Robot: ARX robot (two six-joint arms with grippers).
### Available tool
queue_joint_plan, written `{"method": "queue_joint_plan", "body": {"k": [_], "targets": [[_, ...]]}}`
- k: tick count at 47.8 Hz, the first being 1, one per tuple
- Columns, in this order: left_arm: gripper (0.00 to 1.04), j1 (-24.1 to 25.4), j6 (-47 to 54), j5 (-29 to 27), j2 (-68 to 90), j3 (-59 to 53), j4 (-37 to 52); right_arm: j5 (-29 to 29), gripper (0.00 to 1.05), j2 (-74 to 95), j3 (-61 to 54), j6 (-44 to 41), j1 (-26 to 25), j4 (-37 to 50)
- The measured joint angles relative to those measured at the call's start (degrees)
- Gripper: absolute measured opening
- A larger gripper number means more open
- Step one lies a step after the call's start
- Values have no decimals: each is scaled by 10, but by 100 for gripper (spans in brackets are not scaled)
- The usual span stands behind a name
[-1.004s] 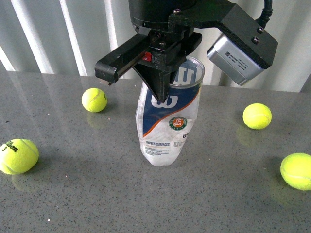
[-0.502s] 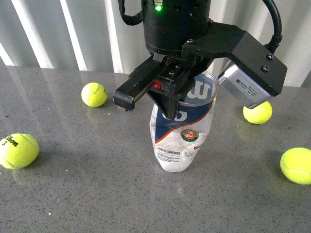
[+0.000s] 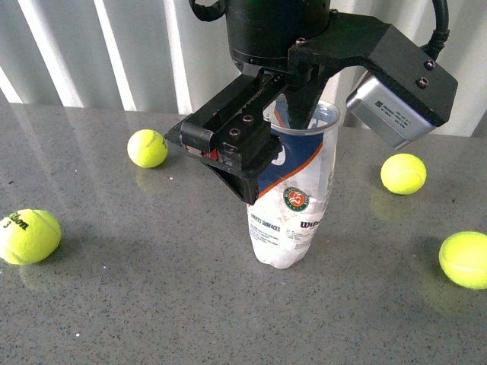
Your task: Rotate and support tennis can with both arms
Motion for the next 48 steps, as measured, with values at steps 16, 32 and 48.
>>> {"method": "queue_joint_plan", "body": {"k": [16,32,48], "targets": [[98,12,-20,54,-54,20,-3,0,98,0,0,0,0,0],[98,122,-183,228,-302,-126,233,0,98,0,0,0,0,0],[98,275,-498,267,-544,-387,485,0,98,0,0,0,0,0]]}}
